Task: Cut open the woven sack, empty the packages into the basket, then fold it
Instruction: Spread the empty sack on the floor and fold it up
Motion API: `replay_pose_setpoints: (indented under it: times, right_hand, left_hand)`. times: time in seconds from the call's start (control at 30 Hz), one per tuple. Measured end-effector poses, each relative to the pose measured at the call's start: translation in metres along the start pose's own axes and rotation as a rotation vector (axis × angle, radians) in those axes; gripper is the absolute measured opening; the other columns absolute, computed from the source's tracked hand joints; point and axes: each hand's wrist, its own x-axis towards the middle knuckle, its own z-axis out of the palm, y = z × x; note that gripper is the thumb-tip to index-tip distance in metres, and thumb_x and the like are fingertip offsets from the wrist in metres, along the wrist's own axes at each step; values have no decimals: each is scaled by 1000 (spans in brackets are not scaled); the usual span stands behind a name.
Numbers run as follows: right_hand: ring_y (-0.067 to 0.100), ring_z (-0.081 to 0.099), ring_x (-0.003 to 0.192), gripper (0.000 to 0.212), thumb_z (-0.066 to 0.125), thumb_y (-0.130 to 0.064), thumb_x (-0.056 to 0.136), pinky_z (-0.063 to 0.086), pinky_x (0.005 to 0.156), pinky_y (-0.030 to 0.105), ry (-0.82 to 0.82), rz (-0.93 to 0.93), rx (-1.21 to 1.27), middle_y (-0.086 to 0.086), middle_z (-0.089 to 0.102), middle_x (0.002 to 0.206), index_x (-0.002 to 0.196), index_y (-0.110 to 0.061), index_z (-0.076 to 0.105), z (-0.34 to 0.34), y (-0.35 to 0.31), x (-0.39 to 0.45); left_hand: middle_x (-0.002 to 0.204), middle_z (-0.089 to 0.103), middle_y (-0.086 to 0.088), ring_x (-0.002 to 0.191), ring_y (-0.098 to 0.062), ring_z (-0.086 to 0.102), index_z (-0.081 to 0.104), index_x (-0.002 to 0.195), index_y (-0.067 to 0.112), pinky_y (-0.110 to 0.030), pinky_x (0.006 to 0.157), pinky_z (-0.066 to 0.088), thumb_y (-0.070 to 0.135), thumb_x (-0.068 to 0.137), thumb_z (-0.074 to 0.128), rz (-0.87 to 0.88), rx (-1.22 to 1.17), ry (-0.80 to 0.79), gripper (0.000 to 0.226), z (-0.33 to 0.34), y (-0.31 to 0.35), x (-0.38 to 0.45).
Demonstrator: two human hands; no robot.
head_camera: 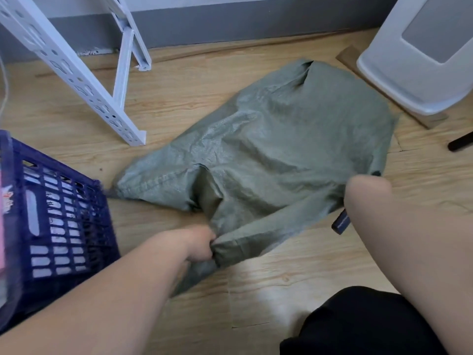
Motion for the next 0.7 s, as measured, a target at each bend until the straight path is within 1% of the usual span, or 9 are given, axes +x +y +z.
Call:
replay_pose_setpoints:
  times: [0.07, 0.1, 0.13, 0.23, 0.3, 0.47, 0.57, 0.63, 0.7]
  right_hand:
    - [26, 55, 119, 39, 56, -25, 89, 46, 91, 35, 132, 177, 557, 9, 56, 131, 126, -13, 54, -9, -5, 2]
    - [29, 55, 119, 39, 52, -22, 90, 45, 94, 37, 228, 214, 677, 11, 56, 132, 128, -11, 51, -10, -10, 3]
    - [32, 55, 119, 38, 51, -19, 90, 43, 96, 38, 313, 195, 746, 12, 55, 132, 128, -10, 49, -14, -17, 3]
    - [34, 53, 121, 40, 53, -19, 89, 41, 100, 40, 314, -69, 613, 14, 52, 132, 127, -9, 47, -23, -52, -3]
    - [32, 53, 120, 36, 52, -18, 89, 41, 98, 38, 304, -237, 560, 12, 54, 130, 124, -10, 50, -31, -83, -14]
    - [29, 55, 110, 27, 47, -10, 89, 38, 79, 31, 300, -479, 433, 9, 55, 125, 115, -15, 50, -41, -149, -31]
    - [22, 57, 113, 42, 54, -17, 89, 38, 80, 23, 148, -553, 531, 4, 59, 125, 130, -19, 49, -28, -164, -37]
    - [21, 55, 116, 51, 58, -21, 87, 41, 88, 25, 94, -550, 557, 3, 58, 127, 136, -19, 46, -13, -162, -38]
    - [23, 56, 115, 46, 59, -21, 84, 43, 89, 28, 82, -476, 500, 6, 59, 125, 129, -16, 51, 0, -150, -35]
  left_hand:
    - [117, 62, -4, 110, -27, 58, 69, 103, 28, -33, 92, 48, 24, 84, 53, 38, -96, 252, 25, -11, 4, 7]
    - [116, 62, -4, 107, -26, 59, 69, 101, 28, -34, 92, 48, 22, 84, 51, 67, -107, 267, 25, -16, 6, 10]
    - [115, 64, -6, 101, -25, 61, 69, 102, 22, -34, 89, 49, 20, 85, 51, 93, -44, 161, 25, -18, 11, 10]
    - [109, 70, -9, 66, -12, 61, 67, 113, 8, -25, 67, 52, 24, 92, 60, 61, -46, -420, 27, -1, 31, 1]
    - [121, 66, -14, 64, -9, 58, 66, 96, 18, -23, 64, 49, 25, 91, 64, 56, -246, -509, 9, 11, 43, -7]
    - [109, 68, 2, 95, -12, 60, 67, 113, 24, -21, 80, 45, 28, 80, 75, 242, -399, 112, 34, -23, 27, -5]
    - [109, 67, 7, 101, -16, 60, 69, 101, 33, -32, 90, 50, 15, 86, 55, 144, -404, 416, 27, -39, 4, 0]
    - [109, 66, 5, 101, -21, 59, 65, 104, 33, -36, 90, 50, 17, 91, 50, 54, -464, 491, 25, -35, -3, 1]
    - [109, 66, 4, 99, -18, 61, 63, 106, 32, -36, 88, 53, 25, 92, 57, 103, -535, 325, 17, -27, 1, 0]
